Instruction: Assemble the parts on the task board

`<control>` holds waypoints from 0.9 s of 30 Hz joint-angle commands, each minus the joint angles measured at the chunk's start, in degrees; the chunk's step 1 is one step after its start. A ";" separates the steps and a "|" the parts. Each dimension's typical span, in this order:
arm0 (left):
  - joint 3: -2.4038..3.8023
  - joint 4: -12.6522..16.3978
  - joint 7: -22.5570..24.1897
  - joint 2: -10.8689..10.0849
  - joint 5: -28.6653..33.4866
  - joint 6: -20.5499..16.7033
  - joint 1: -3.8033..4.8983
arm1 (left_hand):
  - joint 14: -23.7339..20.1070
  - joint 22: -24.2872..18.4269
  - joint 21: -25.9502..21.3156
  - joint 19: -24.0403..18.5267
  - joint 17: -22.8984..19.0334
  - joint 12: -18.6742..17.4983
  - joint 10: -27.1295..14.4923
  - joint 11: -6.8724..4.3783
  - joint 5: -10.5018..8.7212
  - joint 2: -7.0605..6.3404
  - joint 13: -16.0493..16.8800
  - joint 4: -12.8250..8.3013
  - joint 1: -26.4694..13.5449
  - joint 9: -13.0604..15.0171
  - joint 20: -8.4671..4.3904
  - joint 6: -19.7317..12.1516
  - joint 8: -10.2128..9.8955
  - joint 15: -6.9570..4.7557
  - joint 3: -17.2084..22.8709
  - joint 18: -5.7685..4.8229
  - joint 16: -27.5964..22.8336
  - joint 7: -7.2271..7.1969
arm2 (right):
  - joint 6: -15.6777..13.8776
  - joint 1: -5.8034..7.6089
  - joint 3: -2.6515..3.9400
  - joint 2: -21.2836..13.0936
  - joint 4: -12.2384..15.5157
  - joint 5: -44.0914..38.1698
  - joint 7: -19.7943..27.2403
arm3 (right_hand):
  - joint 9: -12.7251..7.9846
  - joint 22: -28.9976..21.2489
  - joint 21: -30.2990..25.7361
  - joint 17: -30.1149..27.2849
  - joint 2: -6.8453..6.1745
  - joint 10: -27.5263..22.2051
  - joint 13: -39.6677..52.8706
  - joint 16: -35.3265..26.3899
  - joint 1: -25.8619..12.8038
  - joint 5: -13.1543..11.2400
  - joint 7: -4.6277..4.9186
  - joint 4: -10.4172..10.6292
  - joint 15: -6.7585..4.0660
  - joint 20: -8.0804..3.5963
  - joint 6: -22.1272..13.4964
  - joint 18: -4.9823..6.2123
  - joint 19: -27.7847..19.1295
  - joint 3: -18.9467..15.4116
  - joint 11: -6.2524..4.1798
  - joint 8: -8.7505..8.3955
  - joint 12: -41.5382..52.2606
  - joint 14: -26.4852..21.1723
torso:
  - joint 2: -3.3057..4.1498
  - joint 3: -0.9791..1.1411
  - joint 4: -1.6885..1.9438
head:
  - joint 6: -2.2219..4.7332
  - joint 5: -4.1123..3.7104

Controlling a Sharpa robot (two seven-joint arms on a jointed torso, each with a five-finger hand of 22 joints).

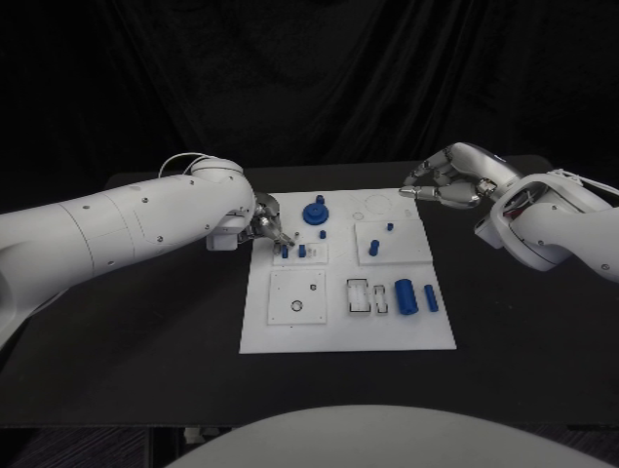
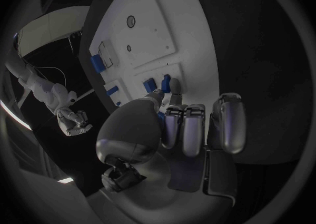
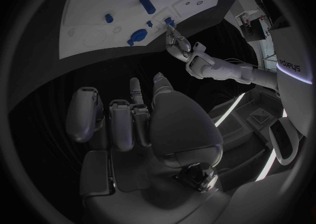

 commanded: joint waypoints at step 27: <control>0.05 1.56 1.60 -0.78 0.41 -2.88 -0.61 | 5.95 10.17 -1.36 -0.48 15.06 0.20 5.96 -0.13 3.24 -2.31 15.10 -6.74 2.26 -1.14 0.06 0.07 -0.57 -0.20 9.35 0.28 0.14 -0.18 | 1.13 -0.13 0.04 -0.06 0.10 -0.55 -2.60 | -0.34 9.69 -0.45 8.80 0.28 0.38 10.14 -0.48 2.63 2.85 0.31 0.68 0.26 0.28 0.24 0.55 -0.11 0.07 0.27 -0.37 -0.20 3.46 | 0.01 0.02 0.00 | -0.01 0.04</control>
